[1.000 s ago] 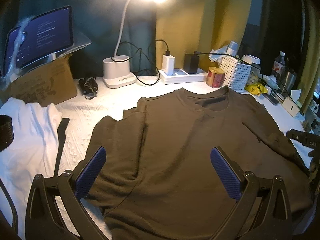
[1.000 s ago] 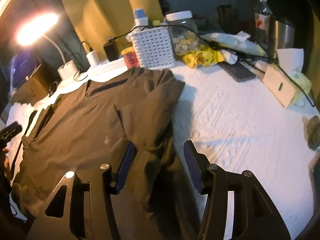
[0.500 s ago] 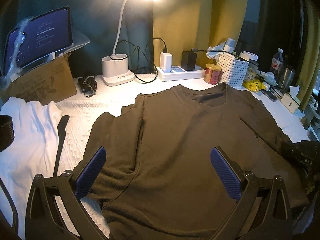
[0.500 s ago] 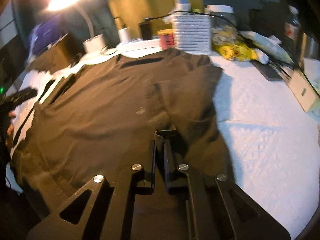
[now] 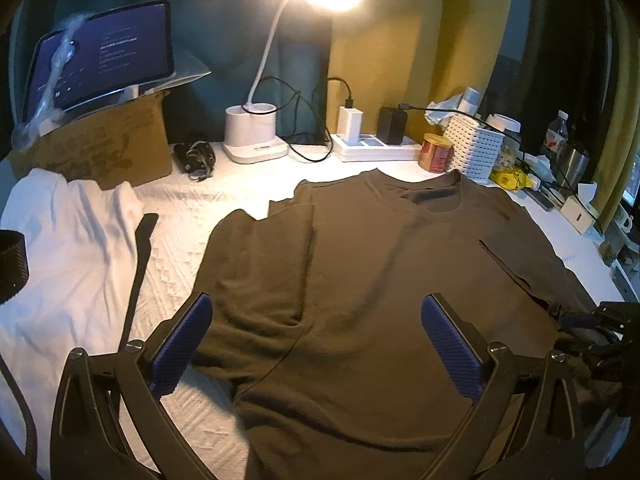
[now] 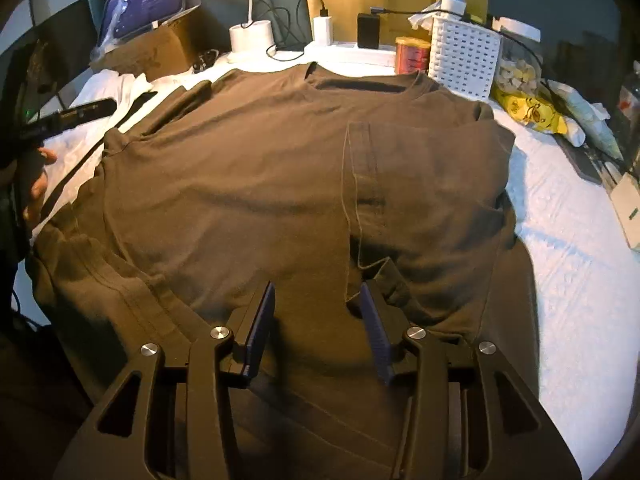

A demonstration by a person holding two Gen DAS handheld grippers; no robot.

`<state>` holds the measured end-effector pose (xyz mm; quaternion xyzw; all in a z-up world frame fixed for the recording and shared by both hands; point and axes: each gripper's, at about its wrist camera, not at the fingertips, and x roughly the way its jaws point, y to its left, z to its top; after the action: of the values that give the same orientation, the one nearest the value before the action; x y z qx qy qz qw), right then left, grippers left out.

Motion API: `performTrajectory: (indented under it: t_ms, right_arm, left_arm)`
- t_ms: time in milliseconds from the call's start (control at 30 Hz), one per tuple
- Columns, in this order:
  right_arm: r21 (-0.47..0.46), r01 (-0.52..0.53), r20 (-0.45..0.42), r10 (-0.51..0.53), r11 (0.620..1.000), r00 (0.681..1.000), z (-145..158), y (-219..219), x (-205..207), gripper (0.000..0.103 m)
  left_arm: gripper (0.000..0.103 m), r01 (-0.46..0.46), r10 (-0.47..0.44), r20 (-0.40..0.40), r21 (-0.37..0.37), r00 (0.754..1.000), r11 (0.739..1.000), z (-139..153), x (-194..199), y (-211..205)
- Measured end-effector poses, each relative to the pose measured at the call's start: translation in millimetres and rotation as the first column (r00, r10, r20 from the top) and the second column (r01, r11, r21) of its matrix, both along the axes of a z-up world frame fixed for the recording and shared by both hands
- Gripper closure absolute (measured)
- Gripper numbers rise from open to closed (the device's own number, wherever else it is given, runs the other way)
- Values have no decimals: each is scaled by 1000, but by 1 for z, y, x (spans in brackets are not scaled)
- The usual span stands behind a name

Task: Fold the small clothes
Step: 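Open the right gripper and lift it off the folded side, then grasp the opposite side edge of the shirt with the left gripper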

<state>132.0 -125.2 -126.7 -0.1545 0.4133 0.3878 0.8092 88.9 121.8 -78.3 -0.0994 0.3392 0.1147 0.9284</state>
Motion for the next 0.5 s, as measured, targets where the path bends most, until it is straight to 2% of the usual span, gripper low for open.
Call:
performTrajectory:
  t_ms: [133, 167, 267, 433, 500]
  right_arm:
    - [30, 82, 47, -83, 996, 995, 9, -5, 13, 56]
    - [24, 103, 51, -105, 994, 993, 6, -6, 18, 52]
    - [0, 146, -1, -146, 989, 989, -8, -7, 26, 51]
    - [-22, 92, -46, -93, 996, 995, -11, 8, 13, 51]
    - [-3, 63, -82, -63, 998, 995, -7, 13, 9, 51]
  left_arm:
    - [1, -16, 16, 10, -18, 1000, 1000, -2, -6, 12]
    - [1, -18, 19, 11, -21, 1000, 1000, -4, -7, 15]
    - [1, -20, 20, 6, -31, 1000, 999, -8, -8, 21]
    - [1, -32, 32, -2, -38, 999, 999, -13, -10, 33]
    - [1, -40, 39, -5, -43, 999, 998, -15, -10, 39]
